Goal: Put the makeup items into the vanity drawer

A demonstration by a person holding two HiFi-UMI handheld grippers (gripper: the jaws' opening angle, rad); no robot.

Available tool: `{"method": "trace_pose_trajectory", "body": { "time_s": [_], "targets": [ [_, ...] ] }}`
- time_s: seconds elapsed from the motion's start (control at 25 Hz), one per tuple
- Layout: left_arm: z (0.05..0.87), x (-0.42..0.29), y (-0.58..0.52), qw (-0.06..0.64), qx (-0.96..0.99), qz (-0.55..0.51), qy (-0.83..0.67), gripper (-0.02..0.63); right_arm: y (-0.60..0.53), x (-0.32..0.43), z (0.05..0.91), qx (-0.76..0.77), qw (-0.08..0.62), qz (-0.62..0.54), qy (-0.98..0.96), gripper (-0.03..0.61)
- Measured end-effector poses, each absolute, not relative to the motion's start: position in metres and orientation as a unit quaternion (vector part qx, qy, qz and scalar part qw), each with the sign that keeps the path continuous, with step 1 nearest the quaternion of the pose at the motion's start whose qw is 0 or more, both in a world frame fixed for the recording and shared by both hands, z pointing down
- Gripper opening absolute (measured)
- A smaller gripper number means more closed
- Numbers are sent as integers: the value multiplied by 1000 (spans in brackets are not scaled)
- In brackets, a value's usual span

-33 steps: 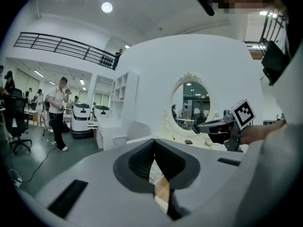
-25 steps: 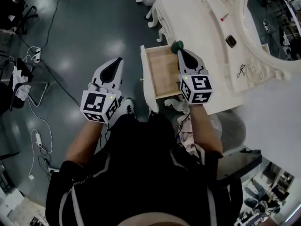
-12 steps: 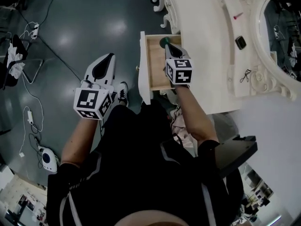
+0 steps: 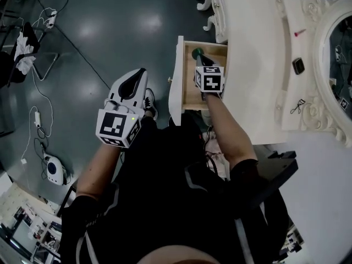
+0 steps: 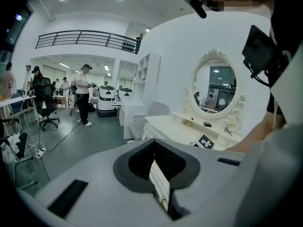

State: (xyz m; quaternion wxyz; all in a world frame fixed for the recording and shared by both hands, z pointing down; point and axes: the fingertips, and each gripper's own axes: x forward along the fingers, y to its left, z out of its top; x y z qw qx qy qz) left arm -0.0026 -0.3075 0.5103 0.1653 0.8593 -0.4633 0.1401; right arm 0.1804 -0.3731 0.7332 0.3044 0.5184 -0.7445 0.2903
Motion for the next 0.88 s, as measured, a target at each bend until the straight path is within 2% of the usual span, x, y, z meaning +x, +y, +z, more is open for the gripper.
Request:
{"method": "trace_pose_trajectory", "body": {
  "time_s": [0.32,0.88],
  "targets": [
    [520,-19,-308,171,847,152,-480,5,-379,165,791,507,341,321,-723,5],
    [523,-42,-297,179,833,151,-502,4,-374,179,841,494,418,332,-686,6]
  ]
}}
